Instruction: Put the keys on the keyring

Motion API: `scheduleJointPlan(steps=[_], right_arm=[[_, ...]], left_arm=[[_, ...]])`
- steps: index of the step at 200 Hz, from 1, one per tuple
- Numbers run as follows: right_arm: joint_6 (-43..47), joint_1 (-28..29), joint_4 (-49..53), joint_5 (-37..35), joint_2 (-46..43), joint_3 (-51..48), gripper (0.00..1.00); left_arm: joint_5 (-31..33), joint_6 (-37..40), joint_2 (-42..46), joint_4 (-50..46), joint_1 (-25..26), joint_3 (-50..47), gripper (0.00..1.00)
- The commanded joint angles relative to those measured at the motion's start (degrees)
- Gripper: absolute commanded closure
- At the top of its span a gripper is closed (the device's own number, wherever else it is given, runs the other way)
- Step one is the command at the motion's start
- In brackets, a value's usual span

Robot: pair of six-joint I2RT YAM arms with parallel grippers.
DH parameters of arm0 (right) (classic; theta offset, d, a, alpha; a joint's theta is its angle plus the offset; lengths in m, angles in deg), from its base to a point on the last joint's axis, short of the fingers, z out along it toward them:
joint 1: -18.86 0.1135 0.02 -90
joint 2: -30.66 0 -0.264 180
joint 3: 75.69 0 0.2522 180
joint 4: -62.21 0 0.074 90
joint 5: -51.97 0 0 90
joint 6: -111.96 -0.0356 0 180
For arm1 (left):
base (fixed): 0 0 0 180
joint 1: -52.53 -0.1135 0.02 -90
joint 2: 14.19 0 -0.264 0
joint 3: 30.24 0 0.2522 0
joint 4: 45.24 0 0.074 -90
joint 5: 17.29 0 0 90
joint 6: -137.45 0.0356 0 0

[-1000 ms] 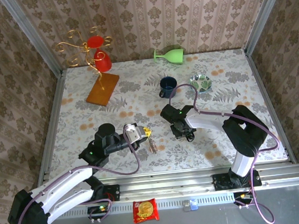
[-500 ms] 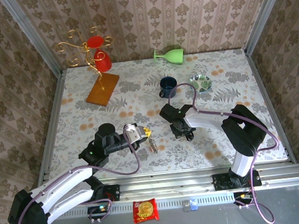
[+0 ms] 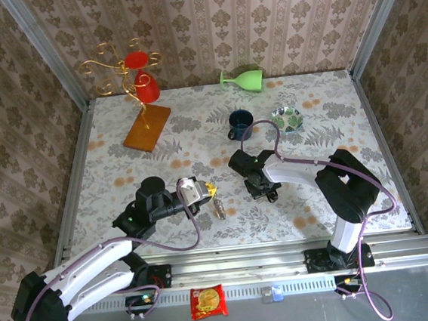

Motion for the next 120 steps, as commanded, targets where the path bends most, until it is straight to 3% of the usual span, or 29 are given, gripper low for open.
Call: scheduleJointPlan(steps=[1,38,74,120], right_arm=[[0.2,0.5,2.5,-1.7,1.3,1.5,0.83],[0.5,0.6,3.0,-2.3,1.5,1.9,0.88],[0.9,0.7,3.4,-3.1,0.3,2.0,1.0],[3.7,0.7,-0.8,2.1,-8.1,-0.8,1.0]], left_arm=[[-1.0,1.1,0.6,0.6,0.3,2.1,1.0],[-1.1,1.2,0.7,0.5,0.3,2.1,1.0],[-1.1,1.2,0.7,0.5,0.4,2.2,1.0],[-0.8,1.3,0.8,0.3,0.4,2.3,1.0]])
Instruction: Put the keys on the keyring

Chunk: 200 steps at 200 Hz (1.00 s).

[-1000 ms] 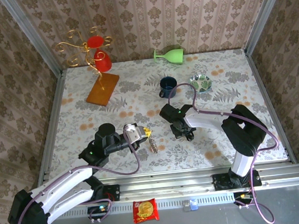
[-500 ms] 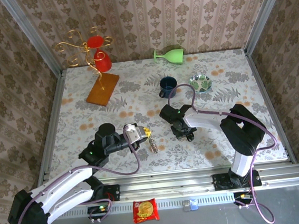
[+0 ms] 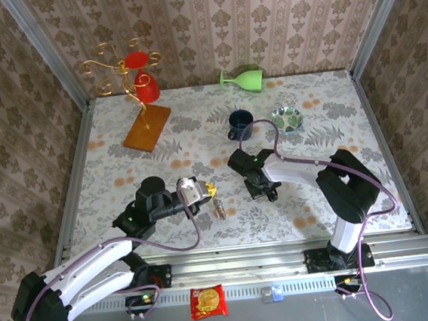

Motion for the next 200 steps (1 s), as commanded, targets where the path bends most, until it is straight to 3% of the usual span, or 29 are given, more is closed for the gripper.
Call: scheduleJointPlan(steps=[1,73,123,169,200], right_arm=[[2.0,0.3,-2.0,3.5,-6.5,-1.5,1.0],[6.2,-3.8,-17.3,30.1,-19.3,-11.1,1.0],[9.6,-3.8,-23.5,41.1,-26.0,-13.4,1.0],[10.4,-3.8,-25.2,47.9,-27.5,-15.1,1.0],[10.2,-3.9,-17.5,44.9,-25.0,-13.5,1.0]], left_arm=[[-0.8,0.9,0.8,0.5,0.4,2.2,1.0],[-0.1,1.1,0.6,0.4,0.5,2.5,1.0],[0.0,1.2,-0.7,0.9,0.6,2.9,1.0],[0.0,1.3,-1.0,0.9,0.7,3.0,1.0],[0.2,1.3,-0.4,0.2,0.7,2.9,1.0]])
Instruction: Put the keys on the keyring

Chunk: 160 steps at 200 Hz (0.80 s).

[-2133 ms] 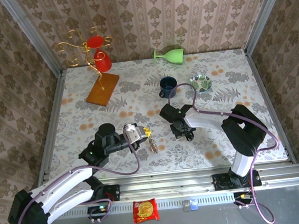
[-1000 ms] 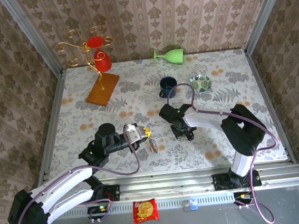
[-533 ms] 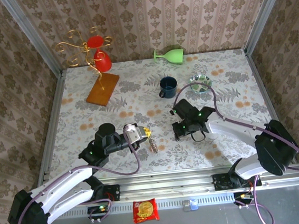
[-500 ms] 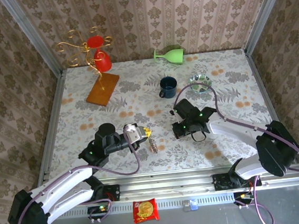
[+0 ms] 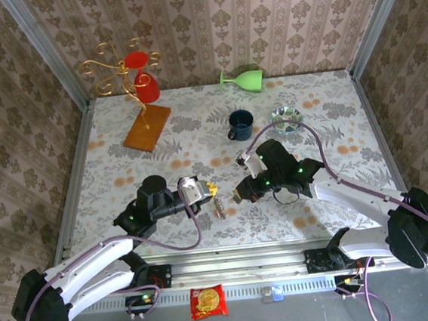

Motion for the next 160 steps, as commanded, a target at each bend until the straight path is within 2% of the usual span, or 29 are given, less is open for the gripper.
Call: scheduleJointPlan(steps=[1,25,48,84,126,160], right_arm=[[1.1,0.0,6.5,0.3,2.0,1.0,1.0],[1.1,-0.4,18.3,-2.6,6.8,3.7,1.0],[0.3,-0.6,22.8,-5.8,10.6,4.6,1.0],[-0.7,-0.6,24.3,-15.1,15.6,8.0,1.0],[-1.1,-0.6,23.2,-19.6,22.2,11.3,1.0],[-1.1,-0.6,22.3,-19.9,25.1,12.5,1.0]], left_arm=[[0.1,0.9,0.7,0.4,0.3,2.2,1.0],[0.3,1.0,1.4,0.1,0.3,1.7,1.0],[0.5,1.1,1.6,0.1,0.3,1.5,1.0],[0.6,1.1,1.6,0.4,0.5,1.3,1.0],[1.0,1.4,2.3,-0.7,0.4,1.4,1.0],[1.2,1.8,2.5,-1.5,0.4,1.5,1.0]])
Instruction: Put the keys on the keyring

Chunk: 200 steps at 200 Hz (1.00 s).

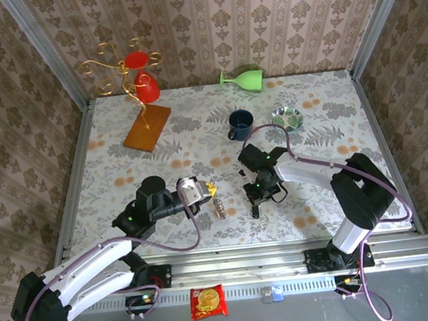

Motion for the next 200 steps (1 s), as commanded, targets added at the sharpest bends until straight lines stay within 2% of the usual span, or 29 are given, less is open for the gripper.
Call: scheduleJointPlan(steps=[1,22,89,139,200], right_arm=[[-0.8,-0.3,0.8,-2.3,1.8,1.7,1.0],[-0.8,-0.3,0.7,-2.2,2.6,1.9,1.0],[-0.6,-0.3,1.5,-1.4,3.2,2.1,0.86],[-0.4,-0.2,2.8,-1.9,3.3,2.1,0.84],[0.6,0.6,5.5,-7.4,2.9,3.3,0.81]], left_arm=[[0.2,1.3,1.2,-0.2,0.4,1.5,1.0],[0.2,1.4,1.2,-0.3,0.4,1.5,1.0],[0.2,1.6,0.9,-0.1,0.4,1.4,1.0],[0.2,1.6,1.0,-0.1,0.4,1.5,1.0],[0.1,1.5,0.8,0.0,0.4,1.5,1.0]])
